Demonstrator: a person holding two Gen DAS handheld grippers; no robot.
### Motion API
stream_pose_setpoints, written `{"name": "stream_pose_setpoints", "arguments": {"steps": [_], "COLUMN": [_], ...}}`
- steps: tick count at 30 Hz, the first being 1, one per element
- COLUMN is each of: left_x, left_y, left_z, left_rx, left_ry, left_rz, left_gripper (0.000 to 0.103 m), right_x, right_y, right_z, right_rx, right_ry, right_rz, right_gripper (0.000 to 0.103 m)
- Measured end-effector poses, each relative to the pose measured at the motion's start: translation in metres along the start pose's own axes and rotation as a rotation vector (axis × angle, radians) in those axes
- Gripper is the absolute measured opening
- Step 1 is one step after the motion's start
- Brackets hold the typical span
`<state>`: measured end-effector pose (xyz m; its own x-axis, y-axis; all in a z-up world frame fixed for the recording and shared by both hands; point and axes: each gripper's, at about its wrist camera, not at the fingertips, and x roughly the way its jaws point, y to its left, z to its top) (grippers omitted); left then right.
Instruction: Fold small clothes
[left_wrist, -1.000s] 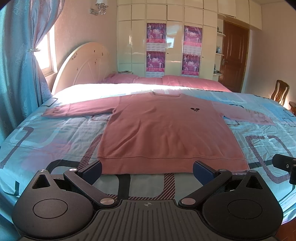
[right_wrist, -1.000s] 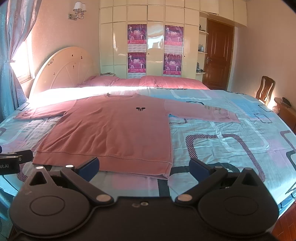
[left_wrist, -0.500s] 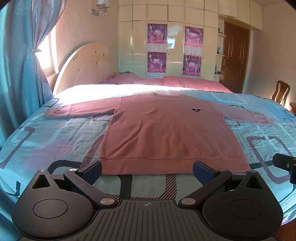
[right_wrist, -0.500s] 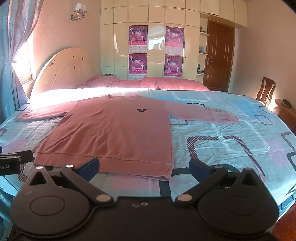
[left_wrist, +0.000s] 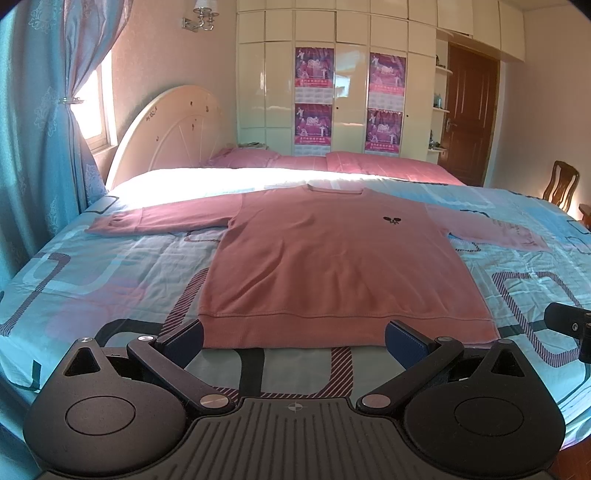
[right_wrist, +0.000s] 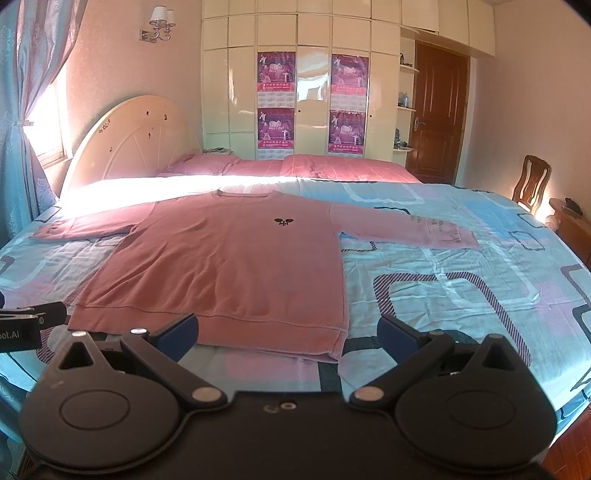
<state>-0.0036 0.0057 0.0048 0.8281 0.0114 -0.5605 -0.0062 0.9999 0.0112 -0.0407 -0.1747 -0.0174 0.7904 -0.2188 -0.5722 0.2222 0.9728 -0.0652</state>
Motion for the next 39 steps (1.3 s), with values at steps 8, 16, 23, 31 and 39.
{"name": "stream_pose_setpoints", "arguments": {"steps": [8, 16, 23, 31, 39], "left_x": [0.0005, 0.0014, 0.0024, 0.0032, 0.0072], "left_y": [-0.0004, -0.0016, 0.0001, 0.0038, 0.0077], "left_z": [0.0003, 0.0013, 0.0026, 0.0032, 0.004], "left_rx": [0.001, 0.003, -0.001, -0.004, -0.033], "left_ry": [-0.001, 0.001, 0.003, 0.002, 0.012], "left_rz": [0.003, 0.004, 0.012, 0.017, 0.011], "left_gripper": [0.103, 0.103, 0.103, 0.103, 0.103], "right_x": [0.0016, 0.0028, 0.0052, 0.0053, 0.0096], "right_y": [0.0012, 0.0038, 0.0028, 0.002, 0.0031], "right_z": [0.0018, 0.0035, 0.0042, 0.0043, 0.0047], "right_rx": [-0.003, -0.005, -0.01, -0.009, -0.001], "right_ry": [0.001, 0.004, 0.003, 0.003, 0.006], "right_rz": [-0.002, -0.003, 0.004, 0.006, 0.004], "right_gripper": [0.102, 0.103, 0.102, 0.103, 0.103]}}
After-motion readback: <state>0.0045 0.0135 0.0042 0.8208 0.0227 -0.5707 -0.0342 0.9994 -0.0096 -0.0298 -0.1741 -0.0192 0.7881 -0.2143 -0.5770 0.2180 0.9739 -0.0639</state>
